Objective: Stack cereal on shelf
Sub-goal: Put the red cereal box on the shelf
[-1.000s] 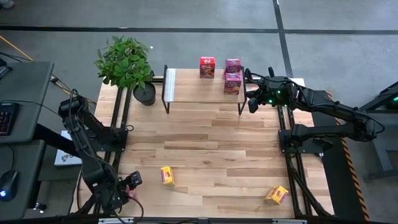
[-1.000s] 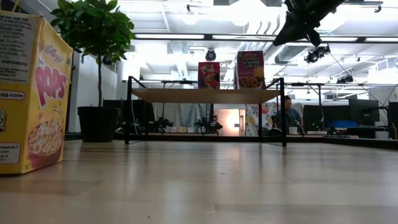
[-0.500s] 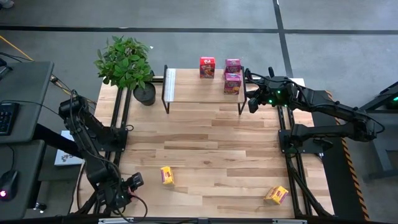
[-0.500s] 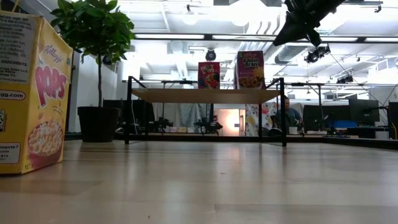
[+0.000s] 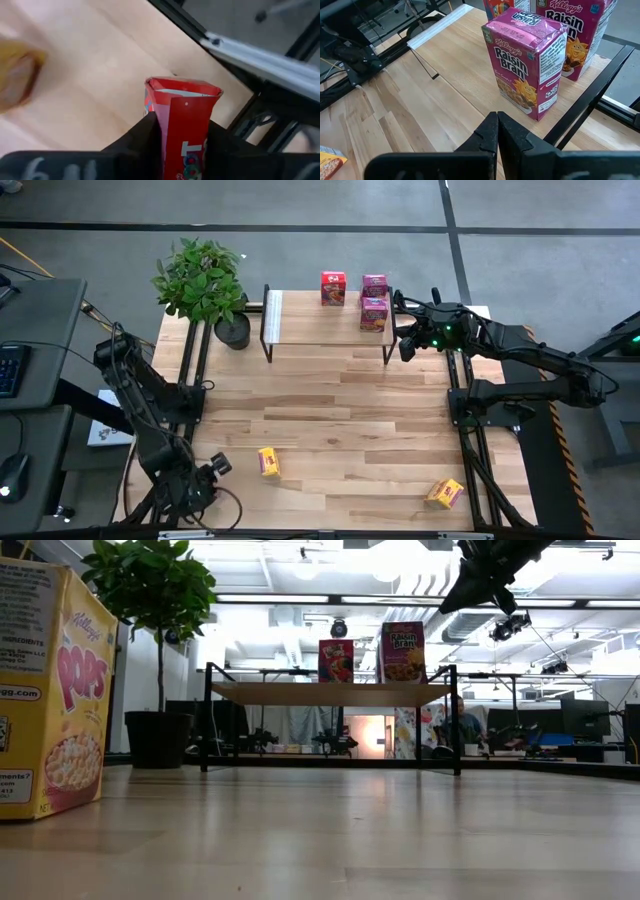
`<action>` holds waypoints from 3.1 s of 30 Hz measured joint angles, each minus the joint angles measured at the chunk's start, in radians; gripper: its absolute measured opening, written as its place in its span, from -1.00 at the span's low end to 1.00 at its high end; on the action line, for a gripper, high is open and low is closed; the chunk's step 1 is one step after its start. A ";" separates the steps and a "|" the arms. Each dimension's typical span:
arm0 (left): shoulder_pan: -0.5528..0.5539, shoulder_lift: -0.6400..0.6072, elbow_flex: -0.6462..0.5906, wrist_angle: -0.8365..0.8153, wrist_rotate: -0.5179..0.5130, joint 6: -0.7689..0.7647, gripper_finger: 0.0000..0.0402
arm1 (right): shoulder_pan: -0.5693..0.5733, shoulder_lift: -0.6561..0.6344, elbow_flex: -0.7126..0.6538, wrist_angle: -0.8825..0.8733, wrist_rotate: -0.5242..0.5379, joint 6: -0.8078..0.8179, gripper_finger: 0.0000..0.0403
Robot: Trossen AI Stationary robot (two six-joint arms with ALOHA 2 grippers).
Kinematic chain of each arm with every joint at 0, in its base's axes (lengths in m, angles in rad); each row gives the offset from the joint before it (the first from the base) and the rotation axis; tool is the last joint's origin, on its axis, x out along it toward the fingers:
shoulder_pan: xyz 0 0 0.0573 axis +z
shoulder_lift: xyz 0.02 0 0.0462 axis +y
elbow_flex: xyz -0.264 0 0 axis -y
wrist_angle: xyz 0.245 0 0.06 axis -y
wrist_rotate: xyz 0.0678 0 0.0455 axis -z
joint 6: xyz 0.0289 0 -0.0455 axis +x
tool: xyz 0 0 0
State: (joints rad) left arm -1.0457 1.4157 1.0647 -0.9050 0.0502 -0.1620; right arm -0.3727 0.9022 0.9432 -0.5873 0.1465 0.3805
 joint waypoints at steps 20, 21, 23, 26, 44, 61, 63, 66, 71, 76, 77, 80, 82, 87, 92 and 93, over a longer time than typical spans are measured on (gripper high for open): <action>0.659 -0.020 0.823 -0.486 -0.406 -0.113 -0.48 | 0.000 0.000 0.000 0.001 0.000 0.004 -1.00; 0.735 0.003 0.847 -0.486 -0.405 -0.076 -0.47 | 0.000 0.000 0.000 0.003 0.000 0.006 -1.00; 0.874 0.058 0.895 -0.482 -0.380 -0.014 -0.47 | 0.000 0.000 0.000 0.006 0.000 0.014 -1.00; 1.066 0.152 0.965 -0.483 -0.290 0.025 -0.47 | 0.000 0.000 0.000 0.010 0.000 0.032 -1.00; 1.474 0.583 1.163 -0.310 -0.041 0.307 -0.47 | 0.000 0.000 0.000 0.077 0.074 0.170 -1.00; 1.479 0.651 1.164 -0.144 -0.112 0.458 -0.46 | 0.000 0.000 0.000 0.137 0.108 0.140 -1.00; 1.479 0.651 1.164 -0.143 -0.113 0.471 -0.43 | 0.000 0.000 0.000 0.137 0.108 0.136 -1.00; 1.479 0.651 1.164 -0.144 -0.112 0.475 -0.35 | 0.000 0.000 0.000 0.137 0.109 0.136 -1.00; 1.479 0.651 1.164 -0.144 -0.111 0.488 -0.12 | 0.000 0.000 0.000 0.137 0.115 0.138 -1.00; 1.479 0.648 1.164 -0.142 -0.116 0.488 0.08 | 0.000 0.000 0.000 0.138 0.115 0.143 -1.00; 1.479 0.648 1.164 -0.142 -0.116 0.488 0.11 | 0.000 0.000 0.000 0.138 0.115 0.144 -1.00; 1.479 0.640 1.164 -0.142 -0.116 0.486 0.16 | 0.000 0.000 0.000 0.138 0.115 0.146 -1.00; 1.479 0.630 1.164 -0.140 -0.118 0.487 0.17 | 0.000 0.000 0.000 0.138 0.115 0.146 -1.00; 1.479 0.597 1.164 -0.139 -0.125 0.487 0.17 | 0.000 0.000 0.000 0.147 0.114 0.146 -1.00; 1.476 0.533 1.164 -0.134 -0.133 0.454 0.17 | 0.000 0.000 0.000 0.147 0.112 0.146 -1.00; 1.475 0.519 1.164 -0.133 -0.133 0.427 0.16 | 0.000 0.000 0.000 0.147 0.112 0.146 -1.00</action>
State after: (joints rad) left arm 0.4297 1.9346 2.2292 -1.0382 -0.0829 0.2649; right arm -0.3729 0.9024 0.9428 -0.4403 0.2588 0.5261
